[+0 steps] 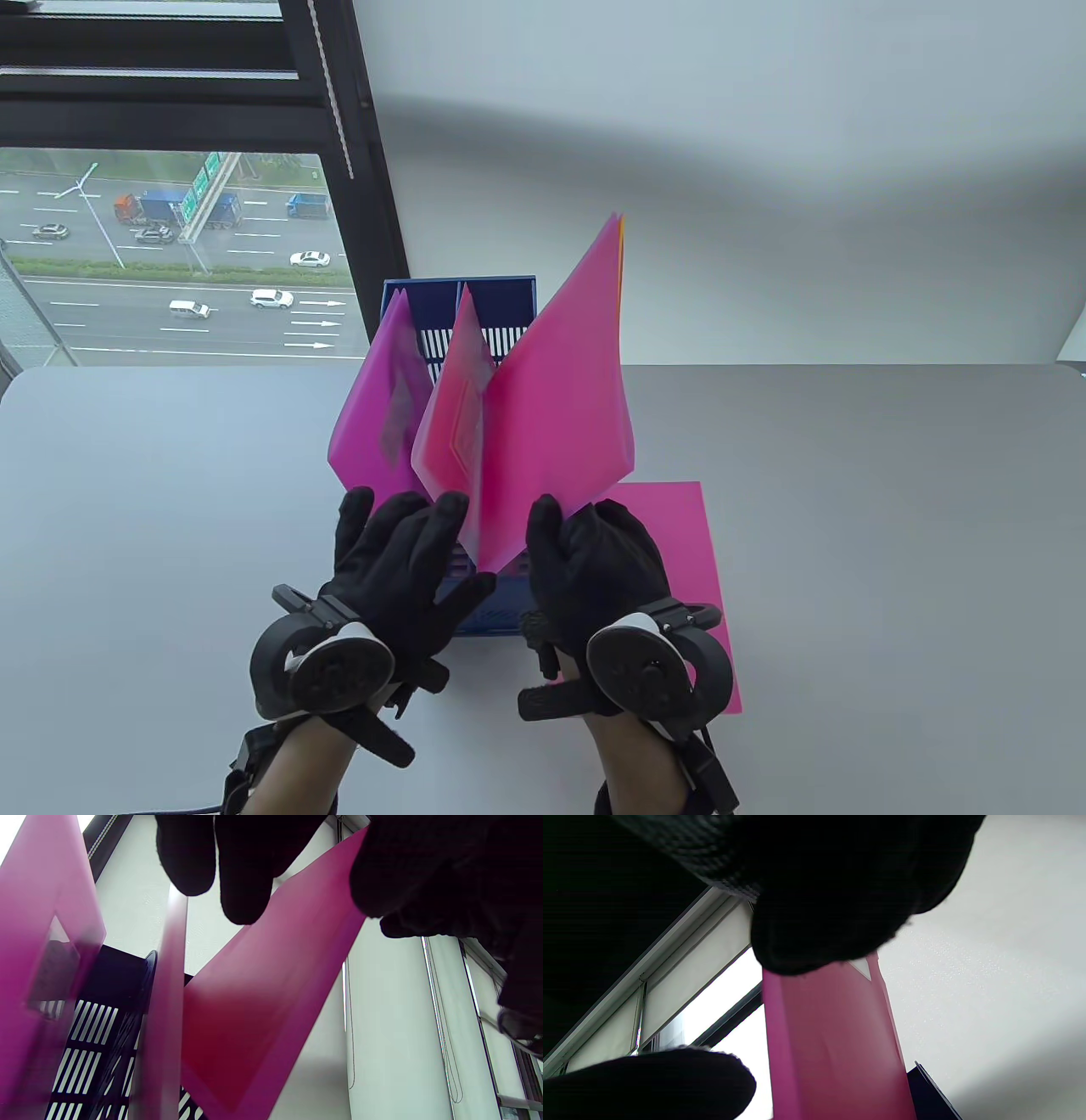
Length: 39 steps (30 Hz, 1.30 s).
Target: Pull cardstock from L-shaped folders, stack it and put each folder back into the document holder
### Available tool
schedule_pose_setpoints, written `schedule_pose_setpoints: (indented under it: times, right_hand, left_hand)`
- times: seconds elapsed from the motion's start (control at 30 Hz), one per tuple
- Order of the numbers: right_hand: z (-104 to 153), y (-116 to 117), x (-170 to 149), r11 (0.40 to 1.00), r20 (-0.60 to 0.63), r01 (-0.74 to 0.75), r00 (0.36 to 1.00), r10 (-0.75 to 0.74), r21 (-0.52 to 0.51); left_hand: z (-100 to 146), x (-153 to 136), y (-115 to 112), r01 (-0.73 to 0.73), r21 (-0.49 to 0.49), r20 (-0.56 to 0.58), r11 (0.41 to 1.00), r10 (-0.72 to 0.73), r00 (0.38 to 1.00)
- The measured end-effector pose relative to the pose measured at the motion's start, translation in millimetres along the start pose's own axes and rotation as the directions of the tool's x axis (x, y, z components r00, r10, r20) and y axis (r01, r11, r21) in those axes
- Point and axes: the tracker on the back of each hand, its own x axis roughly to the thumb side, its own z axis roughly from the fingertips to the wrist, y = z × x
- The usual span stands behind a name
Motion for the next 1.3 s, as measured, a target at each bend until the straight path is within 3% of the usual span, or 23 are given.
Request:
schedule_pose_setpoints:
  times: [0.33,0.5,0.63,0.8,1.03,1.2,1.3]
  right_hand:
    - [4,6,7,0.976,-0.032,0.189,0.982,-0.187,0.111]
    - [4,7,5,0.963,-0.049,0.231,0.973,-0.227,0.136]
    - [5,8,6,0.96,-0.041,0.238,0.971,-0.235,0.148]
    - [3,2,3,0.962,-0.031,0.243,0.97,-0.241,0.128]
    - [-8,-11,-29,0.97,-0.096,0.239,0.967,-0.235,0.033]
    - [-14,-16,-51,0.956,-0.168,0.292,0.945,-0.281,0.042]
    - [-16,-18,-61,0.933,-0.203,0.357,0.917,-0.343,0.037]
  left_hand:
    - [1,11,-7,0.112,0.062,-0.009,0.992,-0.112,0.994]
    - [4,12,2,0.218,0.206,-0.037,0.954,-0.215,0.976]
    - [6,6,6,0.2,0.246,-0.045,0.948,-0.195,0.98]
    - [10,-18,21,0.086,0.31,-0.103,0.947,-0.057,0.993]
    - [20,-54,46,-0.1,0.403,-0.158,0.91,0.177,0.971]
    - [23,-78,49,-0.336,0.396,-0.158,0.854,0.424,0.892]
    - [24,-93,47,-0.5,0.355,-0.147,0.79,0.576,0.804]
